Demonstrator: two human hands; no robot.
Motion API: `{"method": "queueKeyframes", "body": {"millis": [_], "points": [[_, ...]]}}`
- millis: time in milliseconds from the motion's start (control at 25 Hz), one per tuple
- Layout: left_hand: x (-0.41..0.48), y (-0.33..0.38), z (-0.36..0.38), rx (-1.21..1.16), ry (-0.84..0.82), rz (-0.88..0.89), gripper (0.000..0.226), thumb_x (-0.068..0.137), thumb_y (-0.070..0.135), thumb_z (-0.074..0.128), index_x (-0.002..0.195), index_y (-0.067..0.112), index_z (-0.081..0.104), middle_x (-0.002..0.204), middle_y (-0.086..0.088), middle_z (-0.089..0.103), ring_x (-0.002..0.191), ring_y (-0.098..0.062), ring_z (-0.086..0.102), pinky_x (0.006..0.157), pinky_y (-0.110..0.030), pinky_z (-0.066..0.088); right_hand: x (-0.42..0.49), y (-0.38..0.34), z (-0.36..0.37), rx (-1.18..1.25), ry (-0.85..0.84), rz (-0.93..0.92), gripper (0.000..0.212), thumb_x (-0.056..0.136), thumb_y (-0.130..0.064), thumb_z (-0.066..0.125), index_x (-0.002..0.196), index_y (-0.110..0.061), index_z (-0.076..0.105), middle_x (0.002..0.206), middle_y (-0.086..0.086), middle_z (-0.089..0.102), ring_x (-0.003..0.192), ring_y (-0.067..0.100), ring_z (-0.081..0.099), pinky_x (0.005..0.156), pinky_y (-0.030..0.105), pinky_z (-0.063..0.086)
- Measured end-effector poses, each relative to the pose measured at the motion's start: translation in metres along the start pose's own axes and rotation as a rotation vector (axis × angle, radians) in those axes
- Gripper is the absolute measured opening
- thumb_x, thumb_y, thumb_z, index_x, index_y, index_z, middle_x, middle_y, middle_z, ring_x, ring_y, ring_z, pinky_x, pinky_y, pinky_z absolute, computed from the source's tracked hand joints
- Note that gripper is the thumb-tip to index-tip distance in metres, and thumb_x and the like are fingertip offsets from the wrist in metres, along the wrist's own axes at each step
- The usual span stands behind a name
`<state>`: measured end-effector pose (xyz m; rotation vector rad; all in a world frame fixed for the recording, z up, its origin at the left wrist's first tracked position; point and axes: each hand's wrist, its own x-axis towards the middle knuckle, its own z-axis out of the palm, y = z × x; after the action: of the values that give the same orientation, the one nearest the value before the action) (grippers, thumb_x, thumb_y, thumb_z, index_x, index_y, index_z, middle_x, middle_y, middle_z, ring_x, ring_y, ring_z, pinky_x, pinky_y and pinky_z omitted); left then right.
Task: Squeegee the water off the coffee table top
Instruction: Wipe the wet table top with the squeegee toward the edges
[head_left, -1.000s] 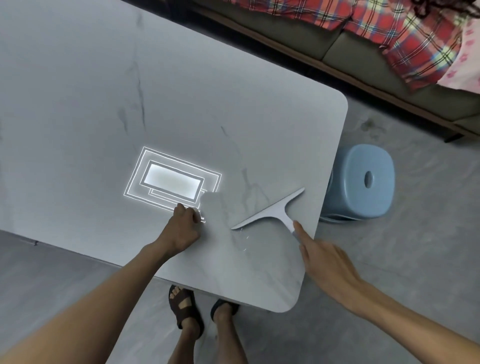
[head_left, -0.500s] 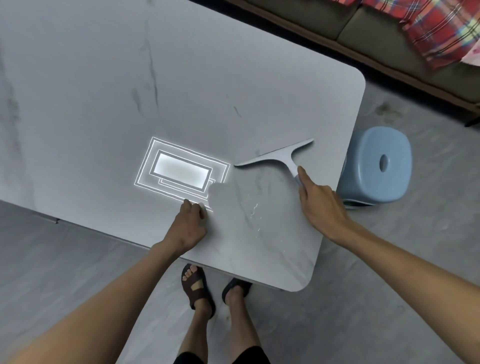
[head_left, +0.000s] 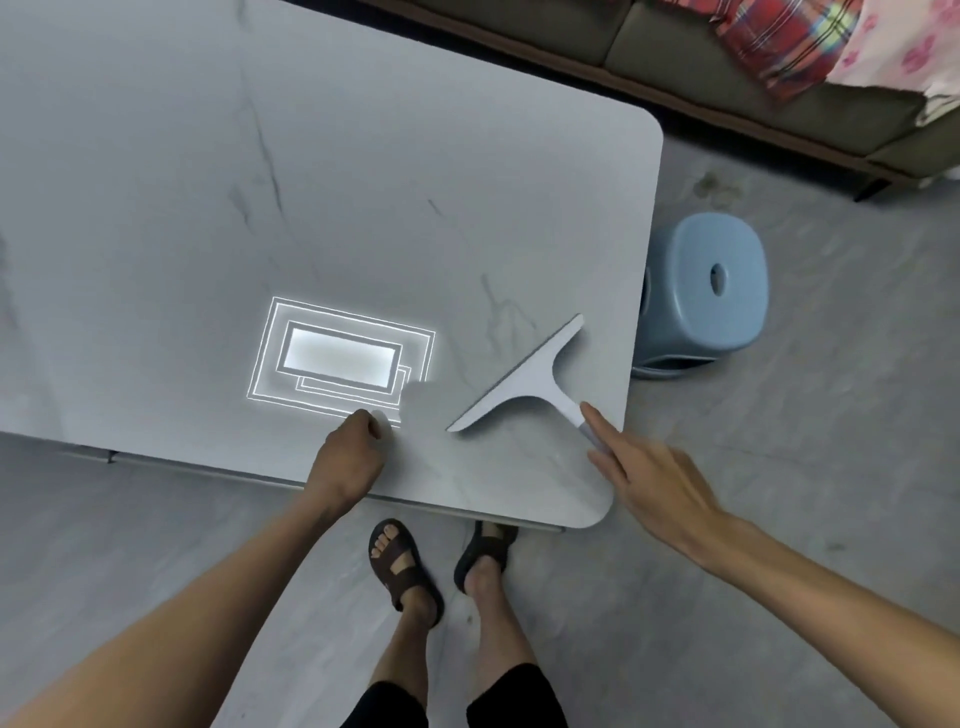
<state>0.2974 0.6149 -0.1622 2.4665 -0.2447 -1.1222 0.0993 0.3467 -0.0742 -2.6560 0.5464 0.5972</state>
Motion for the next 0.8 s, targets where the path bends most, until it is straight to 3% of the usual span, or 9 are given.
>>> {"method": "queueKeyframes", "body": {"millis": [160,320,480,680,800], "points": [[-0.010,-0.021,-0.003,-0.069,0.079,-0.072,0.021,0.083,0.000,0.039,0.095,0.014,0.049,0.075,-0.003,0.055,0.068,-0.027,0.054,0.055,-0.032,0.040,0.007,-0.055,0.031,-0.172,-0.074,-0.436,0.048,0.099,-0.044,0.035,0.143,-0.026,0.032,0.088,0.000,0.066,0.058,0.024,0.060,0.047,0.031,0.039],[-0.015,-0.039,0.006,-0.094,0.095,-0.107,0.013,0.085,0.008,0.042,0.095,0.013,0.048,0.081,-0.003,0.057,0.071,-0.024,0.055,0.055,-0.031,0.041,0.047,-0.105,0.074,-0.292,-0.181,-0.609,0.047,0.103,-0.034,0.036,0.147,-0.027,0.025,0.095,0.005,0.060,0.062,0.027,0.055,0.048,0.033,0.029],[-0.017,-0.037,0.026,-0.077,0.055,-0.103,0.009,0.084,0.011,0.047,0.093,0.013,0.044,0.080,-0.002,0.056,0.069,-0.021,0.052,0.051,-0.030,0.035,0.069,-0.089,0.078,-0.304,-0.094,-0.575,0.044,0.103,-0.038,0.032,0.146,-0.031,0.027,0.094,0.005,0.062,0.060,0.026,0.050,0.052,0.033,0.027],[-0.023,-0.002,0.062,-0.071,-0.029,-0.049,0.014,0.080,0.004,0.045,0.080,0.017,0.040,0.087,-0.009,0.052,0.064,-0.018,0.047,0.049,-0.028,0.031,0.050,-0.009,0.063,-0.288,-0.041,-0.410,0.042,0.101,-0.046,0.030,0.142,-0.039,0.029,0.091,-0.001,0.065,0.068,0.027,0.061,0.054,0.031,0.030],[-0.023,0.019,0.088,0.058,-0.077,0.024,0.019,0.076,-0.004,0.043,0.089,0.010,0.043,0.104,-0.011,0.042,0.077,-0.028,0.050,0.062,-0.033,0.041,0.030,0.041,0.057,-0.282,-0.053,-0.328,0.044,0.100,-0.047,0.032,0.143,-0.042,0.028,0.092,-0.003,0.066,0.072,0.025,0.064,0.053,0.031,0.035]]}}
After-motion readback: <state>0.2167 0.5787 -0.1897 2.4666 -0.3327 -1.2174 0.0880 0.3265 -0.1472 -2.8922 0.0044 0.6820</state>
